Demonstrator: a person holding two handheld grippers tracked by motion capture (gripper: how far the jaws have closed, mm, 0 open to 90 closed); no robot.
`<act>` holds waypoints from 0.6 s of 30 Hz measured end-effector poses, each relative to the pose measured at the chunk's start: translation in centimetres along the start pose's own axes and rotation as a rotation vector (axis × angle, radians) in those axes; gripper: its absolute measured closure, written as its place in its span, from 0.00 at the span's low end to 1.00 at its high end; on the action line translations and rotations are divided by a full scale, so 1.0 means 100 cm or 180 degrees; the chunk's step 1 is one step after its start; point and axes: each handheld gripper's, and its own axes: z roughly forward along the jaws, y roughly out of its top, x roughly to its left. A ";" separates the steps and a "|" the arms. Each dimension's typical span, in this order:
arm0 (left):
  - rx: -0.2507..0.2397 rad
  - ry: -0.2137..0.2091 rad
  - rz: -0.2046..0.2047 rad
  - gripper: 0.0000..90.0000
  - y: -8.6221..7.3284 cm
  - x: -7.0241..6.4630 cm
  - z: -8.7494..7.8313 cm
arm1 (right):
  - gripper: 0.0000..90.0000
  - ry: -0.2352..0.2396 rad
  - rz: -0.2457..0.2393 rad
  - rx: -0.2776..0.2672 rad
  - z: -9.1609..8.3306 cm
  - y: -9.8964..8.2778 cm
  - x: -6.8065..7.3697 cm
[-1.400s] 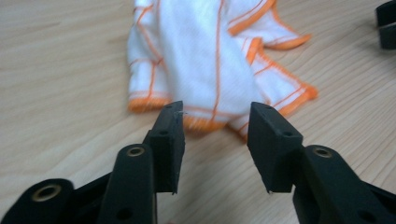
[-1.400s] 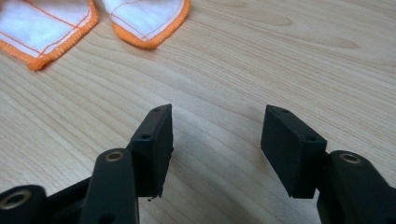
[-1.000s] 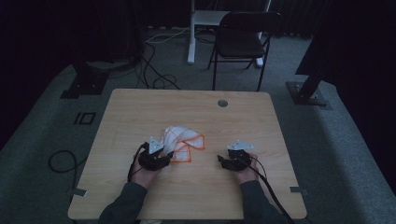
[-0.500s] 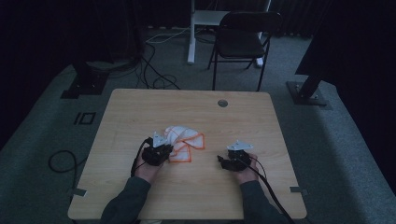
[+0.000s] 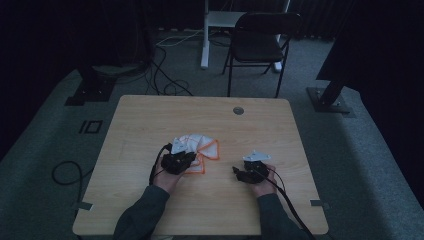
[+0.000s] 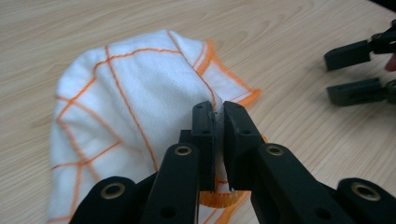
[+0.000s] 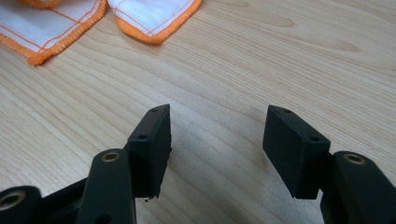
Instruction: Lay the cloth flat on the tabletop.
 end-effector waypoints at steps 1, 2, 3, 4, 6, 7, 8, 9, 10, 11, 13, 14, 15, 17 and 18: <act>0.0000 -0.0015 -0.0008 0.94 0.001 -0.001 0.001 | 0.47 0.0002 -0.0003 0.0000 0.000 0.000 0.000; -0.0017 -0.0047 -0.0022 0.94 0.002 -0.003 0.003 | 0.47 0.0007 -0.0007 -0.0003 0.000 0.000 0.000; -0.0026 -0.0066 -0.0019 0.94 0.003 -0.004 0.005 | 0.47 0.0010 -0.0016 -0.0009 0.000 0.000 0.000; -0.0023 -0.0081 -0.0011 0.94 0.004 -0.005 0.006 | 0.47 0.0012 -0.0018 -0.0013 0.000 0.000 0.000; -0.0034 -0.0128 -0.0025 0.94 0.006 -0.008 0.009 | 0.47 0.0020 -0.0017 -0.0017 0.000 0.000 0.001; -0.0033 -0.0150 -0.0020 0.94 0.008 -0.010 0.012 | 0.47 0.0023 -0.0024 -0.0019 0.000 0.000 0.001; -0.0035 -0.0180 -0.0039 0.94 0.008 -0.012 0.014 | 0.47 0.0030 -0.0029 -0.0021 -0.001 0.000 0.002; -0.0029 -0.0199 -0.0037 0.94 0.008 -0.013 0.016 | 0.47 0.0034 -0.0043 -0.0022 -0.001 0.000 0.002; -0.0023 -0.0210 -0.0030 0.94 0.009 -0.015 0.019 | 0.47 0.0037 -0.0057 -0.0026 -0.001 0.000 0.002; -0.0011 -0.0223 -0.0023 0.94 0.009 -0.017 0.022 | 0.47 0.0043 -0.0062 -0.0021 -0.001 0.001 0.003; 0.0006 -0.0264 -0.0012 0.93 0.009 -0.020 0.027 | 0.47 0.0044 -0.0069 -0.0028 0.000 0.001 0.003; 0.0013 -0.0265 -0.0014 0.92 0.009 -0.020 0.028 | 0.47 0.0048 -0.0071 -0.0029 -0.001 0.001 0.004; 0.0008 -0.0275 -0.0030 0.89 0.009 -0.021 0.029 | 0.47 0.0055 -0.0074 -0.0033 -0.001 0.001 0.004; 0.0005 -0.0304 -0.0026 0.85 0.009 -0.021 0.029 | 0.47 0.0070 -0.0084 -0.0032 -0.001 0.001 0.005; -0.0010 -0.0300 -0.0017 0.83 0.008 -0.021 0.028 | 0.47 0.0083 -0.0086 -0.0036 -0.001 0.001 0.006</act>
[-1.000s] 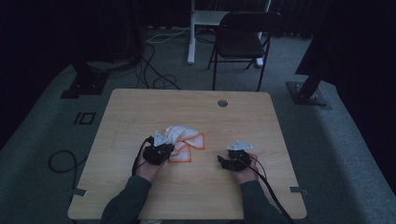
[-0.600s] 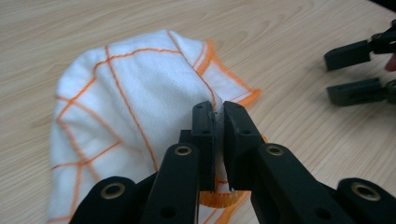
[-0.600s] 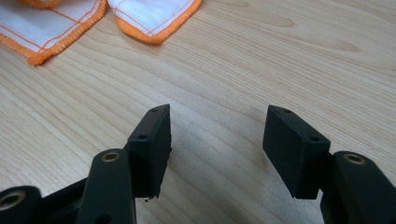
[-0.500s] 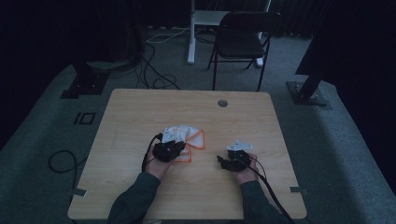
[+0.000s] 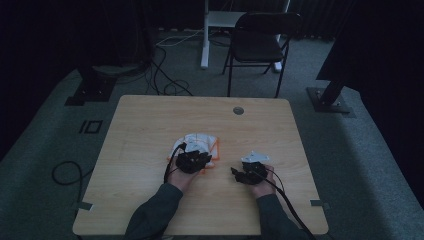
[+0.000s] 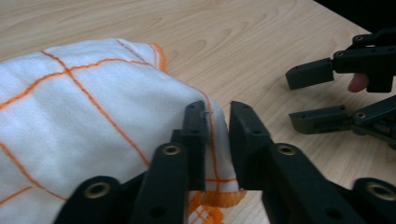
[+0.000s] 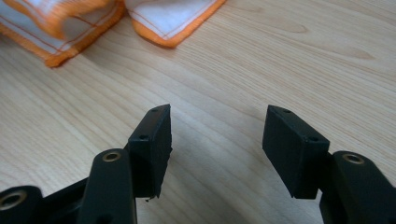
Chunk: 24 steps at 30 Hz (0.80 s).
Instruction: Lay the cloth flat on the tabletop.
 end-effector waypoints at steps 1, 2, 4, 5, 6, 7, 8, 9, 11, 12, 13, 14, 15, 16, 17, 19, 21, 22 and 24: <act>-0.0012 -0.0012 0.0005 0.82 0.000 0.000 -0.002 | 0.47 0.0016 -0.0006 -0.0006 0.000 0.000 0.001; -0.0035 -0.0016 0.0004 0.80 0.000 0.001 -0.004 | 0.47 0.0033 -0.0018 -0.0017 -0.001 0.001 0.002; -0.0075 -0.0030 0.0002 0.78 0.001 0.001 -0.009 | 0.47 0.0064 -0.0041 -0.0039 -0.001 0.002 0.006; -0.0075 -0.0030 0.0002 0.78 0.001 0.001 -0.009 | 0.47 0.0064 -0.0041 -0.0039 -0.001 0.002 0.006; -0.0096 -0.0025 0.0011 0.78 0.002 0.001 -0.011 | 0.47 0.0082 -0.0057 -0.0039 -0.001 0.003 0.008; -0.0117 -0.0025 0.0009 0.77 0.002 0.000 -0.013 | 0.47 0.0105 -0.0086 -0.0047 -0.001 0.003 0.011; -0.0131 -0.0027 0.0009 0.77 0.002 0.000 -0.015 | 0.47 0.0132 -0.0147 -0.0051 0.001 0.005 0.016; -0.0136 -0.0023 0.0017 0.77 0.002 0.000 -0.017 | 0.47 0.0132 -0.0147 -0.0051 0.001 0.005 0.016; -0.0138 0.0000 0.0039 0.77 0.000 0.000 -0.021 | 0.47 0.0163 -0.0170 -0.0051 0.002 0.006 0.020; -0.0149 0.0011 0.0035 0.77 -0.002 0.000 -0.023 | 0.47 0.0177 -0.0187 -0.0050 0.003 0.007 0.021; -0.0146 0.0024 0.0033 0.77 -0.004 0.001 -0.026 | 0.48 0.0196 -0.0184 -0.0057 0.003 0.008 0.023; -0.0142 0.0048 0.0024 0.77 -0.006 0.002 -0.028 | 0.48 0.0212 -0.0214 -0.0064 0.004 0.010 0.025; -0.0141 0.0070 0.0017 0.77 -0.008 0.004 -0.031 | 0.48 0.0212 -0.0214 -0.0064 0.004 0.010 0.025; -0.0145 0.0093 -0.0001 0.77 -0.011 0.005 -0.033 | 0.49 0.0215 -0.0222 -0.0066 0.005 0.011 0.025; -0.0148 0.0111 -0.0014 0.77 -0.014 0.007 -0.036 | 0.49 0.0225 -0.0228 -0.0069 0.005 0.011 0.025; -0.0144 0.0170 -0.0055 0.77 -0.021 0.011 -0.041 | 0.51 0.0246 -0.0234 -0.0073 0.005 0.013 0.026; -0.0138 0.0203 -0.0094 0.77 -0.027 0.015 -0.045 | 0.53 0.0267 -0.0253 -0.0076 0.006 0.015 0.027; -0.0128 0.0224 -0.0132 0.77 -0.031 0.017 -0.047 | 0.53 0.0269 -0.0264 -0.0079 0.006 0.015 0.027; -0.0111 0.0256 -0.0157 0.77 -0.037 0.019 -0.050 | 0.55 0.0297 -0.0286 -0.0086 0.007 0.017 0.029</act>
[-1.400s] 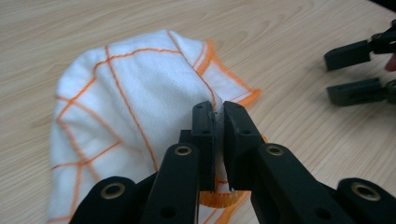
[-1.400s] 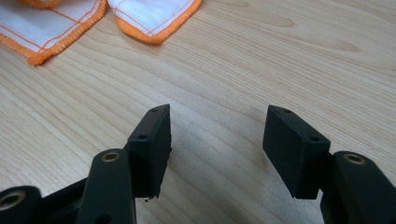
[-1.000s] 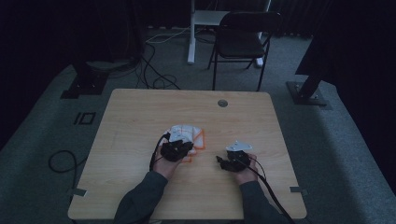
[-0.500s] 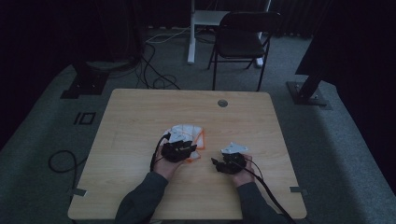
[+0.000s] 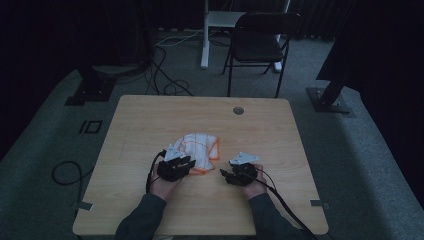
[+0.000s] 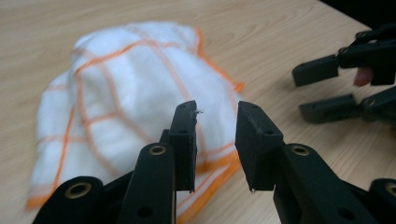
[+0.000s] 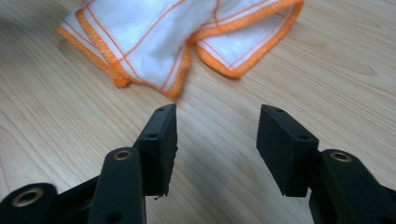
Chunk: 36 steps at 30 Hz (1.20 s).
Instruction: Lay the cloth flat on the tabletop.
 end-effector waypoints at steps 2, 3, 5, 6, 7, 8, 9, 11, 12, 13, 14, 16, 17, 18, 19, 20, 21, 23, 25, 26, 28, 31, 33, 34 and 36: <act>0.0037 0.0026 -0.0015 0.77 -0.007 0.003 -0.002 | 0.57 0.0041 -0.0034 0.0007 0.003 0.003 0.002; 0.0047 0.0036 -0.0030 0.77 -0.009 0.003 -0.003 | 0.57 0.0041 -0.0034 0.0007 0.003 0.003 0.002; 0.0082 0.0054 -0.0059 0.76 -0.014 0.005 -0.002 | 0.58 0.0057 -0.0059 0.0017 0.004 0.004 0.003; 0.0104 0.0054 -0.0072 0.75 -0.017 0.006 -0.002 | 0.58 0.0068 -0.0074 0.0014 0.005 0.005 0.004; 0.0117 0.0061 -0.0089 0.75 -0.019 0.006 -0.002 | 0.58 0.0079 -0.0087 0.0016 0.006 0.007 0.006; 0.0137 0.0065 -0.0089 0.74 -0.022 0.007 -0.001 | 0.58 0.0084 -0.0102 0.0016 0.007 0.007 0.006; 0.0147 0.0070 -0.0094 0.73 -0.023 0.006 -0.001 | 0.58 0.0102 -0.0117 0.0011 0.008 0.008 0.007; 0.0177 0.0076 -0.0101 0.71 -0.027 0.006 0.000 | 0.58 0.0110 -0.0129 0.0023 0.011 0.010 0.008; 0.0187 0.0081 -0.0106 0.71 -0.029 0.006 0.001 | 0.58 0.0114 -0.0137 0.0028 0.012 0.010 0.009; 0.0204 0.0083 -0.0112 0.70 -0.032 0.007 0.001 | 0.58 0.0121 -0.0145 0.0030 0.013 0.011 0.009; 0.0202 0.0088 -0.0129 0.70 -0.033 0.007 0.001 | 0.58 0.0129 -0.0154 0.0033 0.014 0.012 0.010; 0.0220 0.0092 -0.0127 0.69 -0.036 0.006 0.000 | 0.57 0.0139 -0.0161 0.0039 0.017 0.013 0.011; 0.0225 0.0094 -0.0126 0.68 -0.037 0.006 0.000 | 0.57 0.0142 -0.0172 0.0047 0.018 0.014 0.012; 0.0235 0.0104 -0.0124 0.67 -0.038 0.006 0.000 | 0.57 0.0157 -0.0176 0.0043 0.020 0.015 0.013; 0.0251 0.0113 -0.0120 0.67 -0.039 0.006 0.001 | 0.57 0.0161 -0.0195 0.0042 0.021 0.016 0.014; 0.0274 0.0118 -0.0120 0.67 -0.040 0.006 0.001 | 0.57 0.0165 -0.0197 0.0044 0.022 0.016 0.014; 0.0278 0.0126 -0.0134 0.66 -0.041 0.006 0.002 | 0.57 0.0180 -0.0200 0.0070 0.024 0.017 0.015; 0.0324 0.0146 -0.0141 0.66 -0.042 0.007 0.004 | 0.57 0.0188 -0.0210 0.0084 0.027 0.017 0.016; 0.0342 0.0170 -0.0144 0.66 -0.042 0.007 0.005 | 0.57 0.0196 -0.0241 0.0104 0.030 0.018 0.017; 0.0342 0.0176 -0.0148 0.66 -0.042 0.008 0.006 | 0.58 0.0204 -0.0246 0.0117 0.031 0.019 0.018; 0.0348 0.0182 -0.0159 0.68 -0.042 0.009 0.006 | 0.59 0.0228 -0.0259 0.0110 0.034 0.019 0.018; 0.0343 0.0218 -0.0168 0.73 -0.041 0.010 0.007 | 0.62 0.0235 -0.0270 0.0135 0.036 0.018 0.018; 0.0356 0.0240 -0.0162 0.77 -0.040 0.011 0.007 | 0.65 0.0235 -0.0271 0.0144 0.036 0.018 0.018; 0.0361 0.0245 -0.0157 0.78 -0.040 0.011 0.007 | 0.66 0.0236 -0.0283 0.0142 0.036 0.018 0.018; 0.0377 0.0250 -0.0152 0.83 -0.039 0.011 0.008 | 0.72 0.0254 -0.0295 0.0144 0.037 0.019 0.019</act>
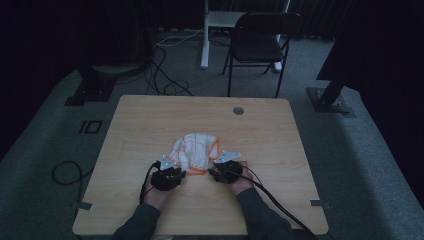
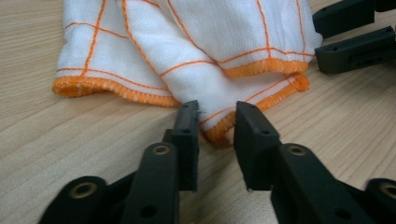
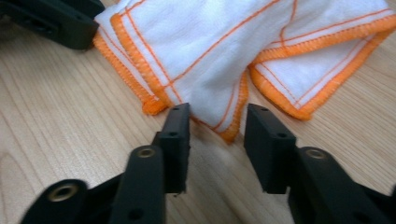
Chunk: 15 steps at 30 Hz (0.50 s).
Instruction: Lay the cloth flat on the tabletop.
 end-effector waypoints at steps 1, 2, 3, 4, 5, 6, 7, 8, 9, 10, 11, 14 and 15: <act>0.0009 0.0001 0.0002 0.85 0.000 0.000 0.000 | 0.74 0.0006 -0.0005 -0.0005 0.000 0.000 0.000; 0.0018 0.0007 0.0001 0.88 0.001 0.001 0.000 | 0.79 0.0018 -0.0010 -0.0006 0.001 0.001 0.000; 0.0024 0.0013 0.0003 0.90 0.001 0.001 0.000 | 0.84 0.0023 -0.0022 -0.0004 0.001 0.001 0.001; 0.0025 0.0014 0.0005 0.92 0.001 0.001 0.000 | 0.90 0.0017 -0.0039 0.0006 0.001 0.001 0.001; 0.0027 0.0012 -0.0003 0.93 0.001 0.002 0.000 | 0.93 -0.0011 -0.0051 0.0016 0.001 0.002 0.001; 0.0033 0.0014 -0.0003 0.94 0.001 0.002 -0.001 | 0.95 -0.0024 -0.0041 0.0017 0.000 0.002 0.001; 0.0032 0.0009 -0.0001 0.95 0.000 0.003 -0.002 | 0.95 -0.0024 -0.0032 0.0025 -0.001 0.002 0.000; 0.0027 0.0015 -0.0005 0.95 0.000 0.003 -0.002 | 0.96 -0.0037 -0.0033 0.0028 -0.002 0.002 -0.001; 0.0019 0.0018 -0.0009 0.95 0.000 0.004 -0.003 | 0.96 -0.0054 -0.0030 0.0030 -0.003 0.002 -0.002; 0.0020 0.0025 -0.0004 0.95 0.001 0.004 -0.004 | 0.96 -0.0060 -0.0026 0.0027 -0.004 0.002 -0.003; 0.0015 0.0027 -0.0003 0.95 0.001 0.004 -0.005 | 0.96 -0.0062 -0.0027 0.0028 -0.005 0.003 -0.004; 0.0003 0.0031 -0.0020 0.95 0.001 0.006 -0.008 | 0.96 -0.0109 -0.0030 0.0009 -0.011 0.002 -0.008; -0.0006 0.0029 -0.0026 0.95 0.000 0.007 -0.009 | 0.96 -0.0126 -0.0020 0.0009 -0.013 0.002 -0.010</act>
